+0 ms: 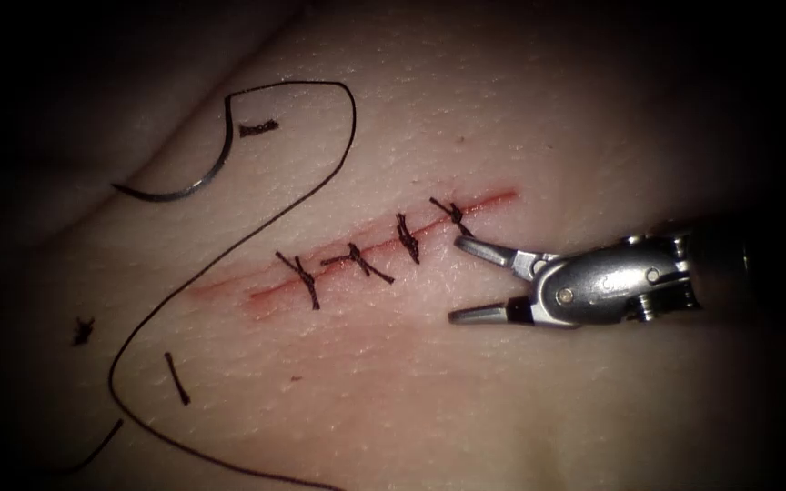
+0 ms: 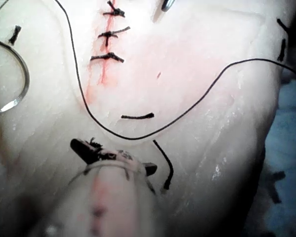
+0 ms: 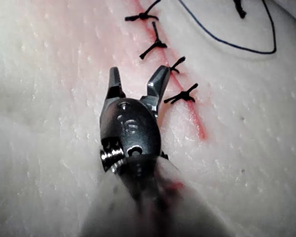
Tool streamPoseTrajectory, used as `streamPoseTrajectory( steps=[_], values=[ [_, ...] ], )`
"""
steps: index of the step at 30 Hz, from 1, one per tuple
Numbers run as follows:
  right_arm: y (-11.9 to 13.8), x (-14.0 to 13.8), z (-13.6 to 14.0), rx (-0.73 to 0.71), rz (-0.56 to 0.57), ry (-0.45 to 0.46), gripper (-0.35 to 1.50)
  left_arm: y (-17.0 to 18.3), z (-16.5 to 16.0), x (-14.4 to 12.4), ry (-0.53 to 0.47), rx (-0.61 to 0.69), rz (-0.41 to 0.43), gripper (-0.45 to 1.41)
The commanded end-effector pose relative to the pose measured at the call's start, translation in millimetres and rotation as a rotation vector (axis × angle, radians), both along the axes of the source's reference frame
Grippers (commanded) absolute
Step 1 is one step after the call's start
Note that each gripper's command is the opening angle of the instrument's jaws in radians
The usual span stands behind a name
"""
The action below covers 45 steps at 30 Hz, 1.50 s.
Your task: Wound Closure
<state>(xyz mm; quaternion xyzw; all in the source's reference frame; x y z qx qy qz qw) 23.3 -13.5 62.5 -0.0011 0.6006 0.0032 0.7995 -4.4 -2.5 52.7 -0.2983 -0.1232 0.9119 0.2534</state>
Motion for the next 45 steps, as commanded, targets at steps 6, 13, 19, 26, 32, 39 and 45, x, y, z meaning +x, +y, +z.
streamPoseTrajectory(
  steps=[6,13,19,26,32,39,45],
  values=[
    [0.4,0.4,-0.4,0.047,0.004,-0.002,1.28,3.1,-3.1,-5.1,-0.138,-0.092,-0.081,1.06],
    [2.3,0.8,-3.9,0.131,0.006,-0.006,1.25,6.9,-4.4,-11.5,-0.306,-0.239,-0.160,0.89],
    [3.7,0.7,-7.5,0.189,-0.018,-0.032,1.18,7.8,-1.9,-15.3,-0.370,-0.281,-0.137,0.88],
    [5.0,-1.1,-8.6,0.240,-0.022,-0.134,1.25,9.0,0.8,-15.6,-0.472,-0.294,-0.067,0.86],
    [4.7,-4.2,-8.4,0.237,-0.002,-0.145,1.25,8.8,2.9,-15.5,-0.598,-0.296,-0.002,0.86],
    [5.2,-6.4,-7.8,0.238,0.003,-0.159,1.25,6.6,3.9,-15.5,-0.662,-0.292,0.081,0.88],
    [5.2,-6.2,-7.8,0.239,0.008,-0.163,1.25,6.7,3.9,-15.7,-0.664,-0.292,0.081,0.89]
  ],
)
